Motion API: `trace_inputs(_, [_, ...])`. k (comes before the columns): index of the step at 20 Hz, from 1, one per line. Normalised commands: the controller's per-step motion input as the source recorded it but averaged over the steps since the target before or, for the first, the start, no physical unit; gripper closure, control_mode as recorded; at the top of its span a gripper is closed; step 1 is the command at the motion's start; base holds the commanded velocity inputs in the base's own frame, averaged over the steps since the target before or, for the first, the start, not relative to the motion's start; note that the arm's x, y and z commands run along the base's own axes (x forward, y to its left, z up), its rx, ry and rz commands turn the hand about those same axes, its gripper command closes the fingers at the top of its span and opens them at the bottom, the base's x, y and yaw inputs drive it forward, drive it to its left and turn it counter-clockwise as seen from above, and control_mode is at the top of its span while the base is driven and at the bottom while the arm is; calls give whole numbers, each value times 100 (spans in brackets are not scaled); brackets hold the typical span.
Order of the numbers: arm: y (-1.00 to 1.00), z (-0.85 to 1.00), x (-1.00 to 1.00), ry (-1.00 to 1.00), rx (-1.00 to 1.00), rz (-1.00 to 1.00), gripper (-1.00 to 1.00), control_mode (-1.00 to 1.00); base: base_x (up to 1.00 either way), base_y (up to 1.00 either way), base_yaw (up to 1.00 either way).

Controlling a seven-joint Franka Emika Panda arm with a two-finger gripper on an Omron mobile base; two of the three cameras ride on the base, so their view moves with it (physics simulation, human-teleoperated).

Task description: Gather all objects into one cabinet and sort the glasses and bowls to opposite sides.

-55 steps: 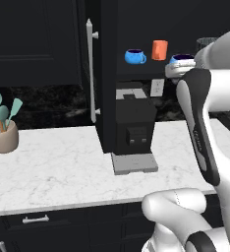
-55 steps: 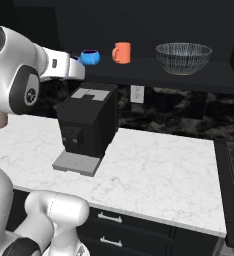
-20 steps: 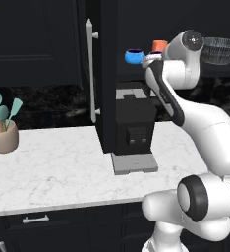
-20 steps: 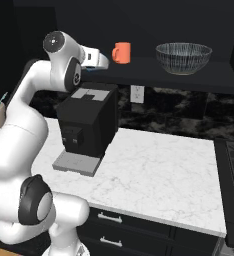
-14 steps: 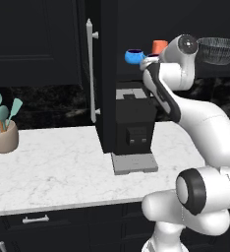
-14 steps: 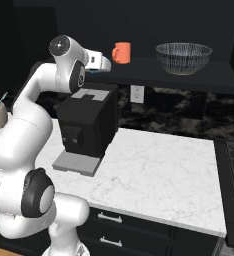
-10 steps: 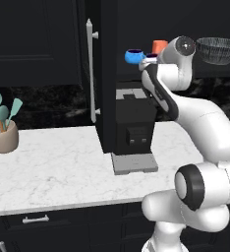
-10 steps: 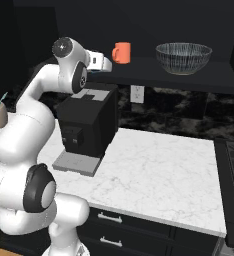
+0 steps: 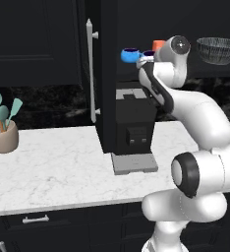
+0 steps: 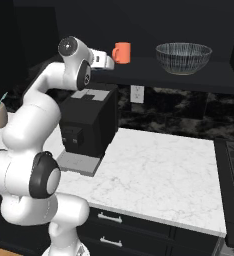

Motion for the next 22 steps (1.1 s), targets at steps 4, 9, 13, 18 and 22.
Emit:
trace_inputs(4, [2, -3, 20, 0, 0, 0, 100, -100, 0, 0, 0])
trace_inputs(9, [12, -3, 18, 0, -2, 0, -100, -100, 0, 0, 0])
trace_inputs(13, [-2, -1, 32, 0, 0, 0, -100, -100, 0, 0, 0])
trace_inputs(18, [0, 0, 19, 0, 0, 0, -100, -100, 0, 0, 0])
trace_inputs(22, [0, 0, 11, 0, 0, 0, -100, -100, 0, 0, 0])
